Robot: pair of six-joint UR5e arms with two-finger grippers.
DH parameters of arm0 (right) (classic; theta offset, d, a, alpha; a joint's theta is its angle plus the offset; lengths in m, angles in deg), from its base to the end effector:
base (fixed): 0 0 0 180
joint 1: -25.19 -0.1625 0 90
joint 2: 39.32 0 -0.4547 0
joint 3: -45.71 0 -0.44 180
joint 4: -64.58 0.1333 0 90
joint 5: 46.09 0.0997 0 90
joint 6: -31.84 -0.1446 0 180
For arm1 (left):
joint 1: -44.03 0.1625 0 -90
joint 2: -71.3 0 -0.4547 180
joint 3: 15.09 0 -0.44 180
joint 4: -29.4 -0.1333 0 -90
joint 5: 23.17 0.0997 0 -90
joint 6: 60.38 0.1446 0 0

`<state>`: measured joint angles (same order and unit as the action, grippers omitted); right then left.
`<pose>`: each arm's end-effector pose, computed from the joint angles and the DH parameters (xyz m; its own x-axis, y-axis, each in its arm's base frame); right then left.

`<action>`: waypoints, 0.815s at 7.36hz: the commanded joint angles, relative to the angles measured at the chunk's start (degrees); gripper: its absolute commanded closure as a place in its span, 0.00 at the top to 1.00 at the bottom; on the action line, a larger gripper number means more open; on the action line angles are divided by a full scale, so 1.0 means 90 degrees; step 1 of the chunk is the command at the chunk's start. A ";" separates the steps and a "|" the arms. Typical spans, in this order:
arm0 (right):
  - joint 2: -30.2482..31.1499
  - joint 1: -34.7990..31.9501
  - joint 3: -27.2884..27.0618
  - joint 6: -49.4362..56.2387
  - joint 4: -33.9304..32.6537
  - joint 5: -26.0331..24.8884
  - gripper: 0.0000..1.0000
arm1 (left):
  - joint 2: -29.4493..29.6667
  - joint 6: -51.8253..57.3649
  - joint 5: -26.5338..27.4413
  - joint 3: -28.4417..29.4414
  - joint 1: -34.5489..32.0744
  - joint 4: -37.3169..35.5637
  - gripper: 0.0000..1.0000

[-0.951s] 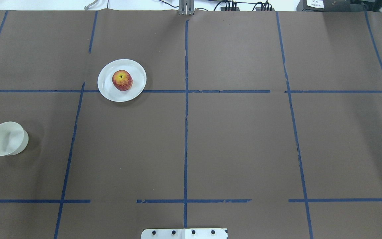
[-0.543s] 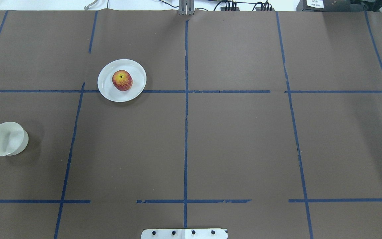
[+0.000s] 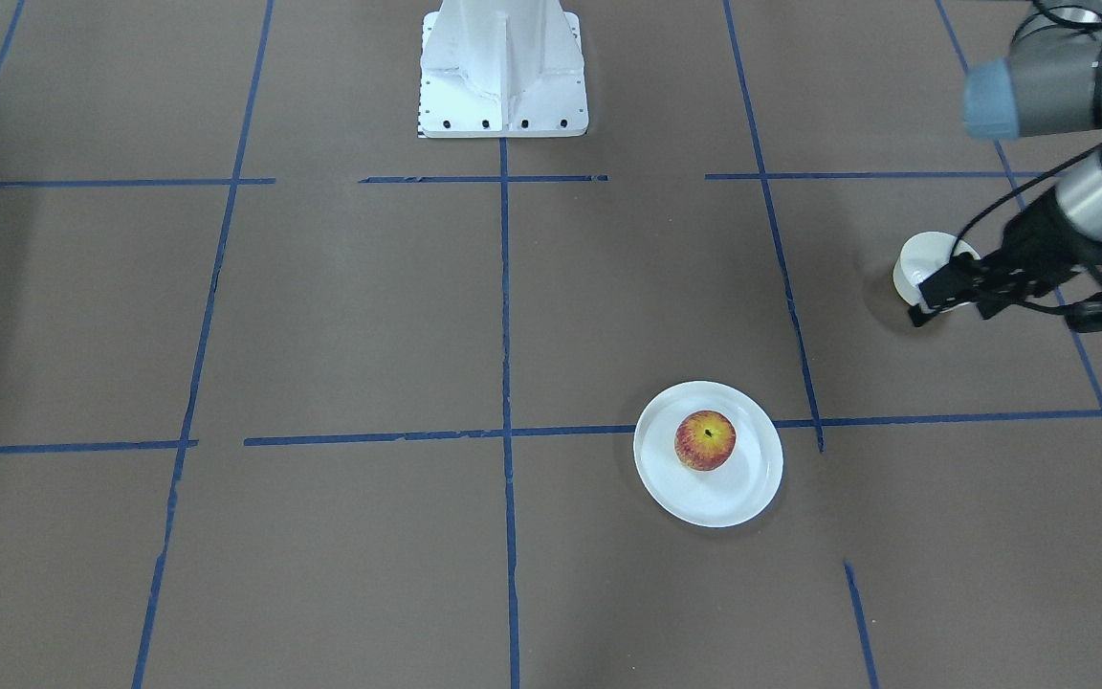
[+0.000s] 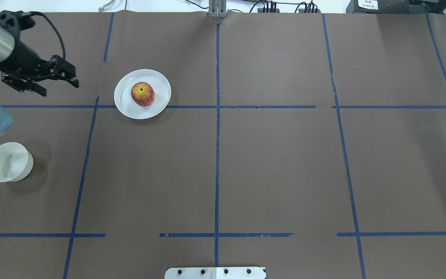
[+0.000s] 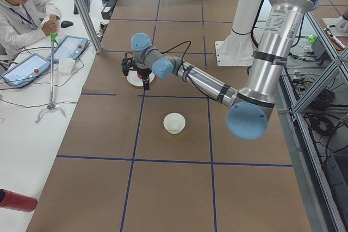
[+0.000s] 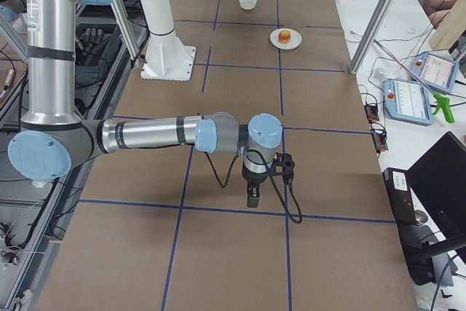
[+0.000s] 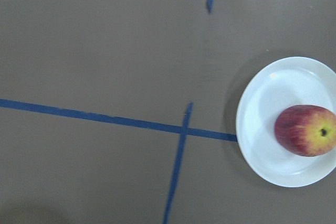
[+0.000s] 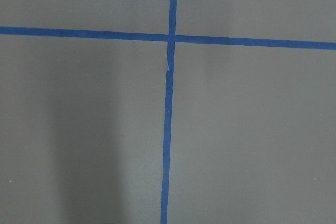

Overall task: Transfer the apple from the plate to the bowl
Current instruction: 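Move the left gripper over the apple on the white plate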

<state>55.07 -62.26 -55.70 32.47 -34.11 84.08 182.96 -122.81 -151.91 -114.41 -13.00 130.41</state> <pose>0.0178 -0.4996 0.6754 0.7637 -0.0262 0.6451 0.0529 0.9984 -0.0221 0.3421 -0.6061 0.3757 0.5560 -0.1937 -0.8083 0.1909 0.9762 -0.1027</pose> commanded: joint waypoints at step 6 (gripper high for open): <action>0.0000 0.0000 0.0008 -0.0002 0.0000 0.0000 1.00 | 0.2414 -0.1189 0.1120 0.3362 0.0956 0.0921 1.00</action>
<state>55.07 -62.26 -55.67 32.45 -34.12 84.07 200.74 -133.00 -142.75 -91.58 -4.81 134.72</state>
